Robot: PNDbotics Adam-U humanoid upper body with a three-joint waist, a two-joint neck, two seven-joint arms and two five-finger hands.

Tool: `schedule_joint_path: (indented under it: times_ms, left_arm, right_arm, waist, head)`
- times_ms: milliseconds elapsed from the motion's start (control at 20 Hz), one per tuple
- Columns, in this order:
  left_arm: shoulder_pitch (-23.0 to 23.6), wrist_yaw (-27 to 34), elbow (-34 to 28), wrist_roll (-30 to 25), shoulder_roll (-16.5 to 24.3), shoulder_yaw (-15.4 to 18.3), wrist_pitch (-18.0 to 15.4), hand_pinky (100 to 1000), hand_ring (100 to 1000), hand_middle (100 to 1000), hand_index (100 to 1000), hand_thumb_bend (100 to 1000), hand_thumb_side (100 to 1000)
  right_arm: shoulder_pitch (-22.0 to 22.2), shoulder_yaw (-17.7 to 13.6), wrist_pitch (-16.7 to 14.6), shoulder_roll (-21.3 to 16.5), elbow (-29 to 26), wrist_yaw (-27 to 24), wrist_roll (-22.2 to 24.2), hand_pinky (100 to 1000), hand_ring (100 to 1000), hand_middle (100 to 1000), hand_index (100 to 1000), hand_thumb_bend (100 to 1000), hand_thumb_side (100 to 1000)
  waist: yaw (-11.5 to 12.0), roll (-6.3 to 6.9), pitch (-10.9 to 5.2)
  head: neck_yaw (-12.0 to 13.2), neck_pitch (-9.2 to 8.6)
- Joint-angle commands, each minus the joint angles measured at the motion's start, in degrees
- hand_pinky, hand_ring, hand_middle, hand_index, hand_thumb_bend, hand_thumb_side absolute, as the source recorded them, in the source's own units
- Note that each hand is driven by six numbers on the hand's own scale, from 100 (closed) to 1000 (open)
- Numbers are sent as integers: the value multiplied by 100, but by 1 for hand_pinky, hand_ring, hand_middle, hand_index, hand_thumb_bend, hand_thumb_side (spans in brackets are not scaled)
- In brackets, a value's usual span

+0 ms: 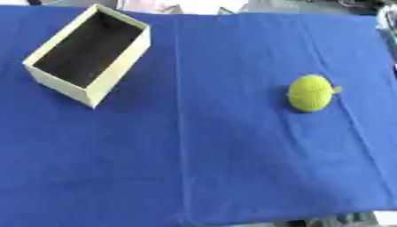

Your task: Pick up objects on the table and place them in the box.

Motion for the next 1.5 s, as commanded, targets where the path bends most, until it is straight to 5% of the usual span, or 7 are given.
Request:
schedule_joint_path:
  times_ms: [50,400,850,1000,1250,1350,1500]
  left_arm:
    - [-34,54,-80,72,185,87,-43,774,657,672,702,523,293]
    - [-18,66,-80,51,149,96,-32,775,653,669,701,514,296]
    - [2,46,-80,53,141,111,-29,776,650,666,700,506,300]
    - [24,30,-80,35,140,119,-11,778,648,665,699,505,301]
    - [44,14,-80,7,133,129,21,779,647,664,699,497,306]
    - [47,13,-80,6,138,129,22,779,646,663,699,486,316]
    - [56,12,-80,5,146,126,23,779,646,663,699,478,325]
  right_arm:
    - [-35,-79,1,-233,-86,-34,43,768,721,581,670,100,543]
    - [16,-54,39,-246,-86,-47,133,770,725,583,674,100,556]
    - [121,-5,149,-367,-86,-90,288,786,754,611,715,100,604]
    - [265,50,251,-530,-86,-131,639,828,780,645,768,100,553]
    - [434,87,307,-832,-86,-381,1320,874,816,732,846,100,604]
    - [513,135,336,-952,-86,-332,1794,921,865,782,896,100,519]
    - [611,209,374,-1127,-86,-297,2759,941,891,804,905,100,520]
  waist:
    - [-8,38,-110]
    - [-8,46,-73]
    - [-8,33,-3]
    - [-12,11,16]
    - [-32,-8,34]
    - [-37,-11,38]
    - [-44,-18,37]
  head:
    - [39,-70]
    - [254,149]
    - [258,117]
    - [249,117]
    - [214,110]
    - [198,113]
    - [198,123]
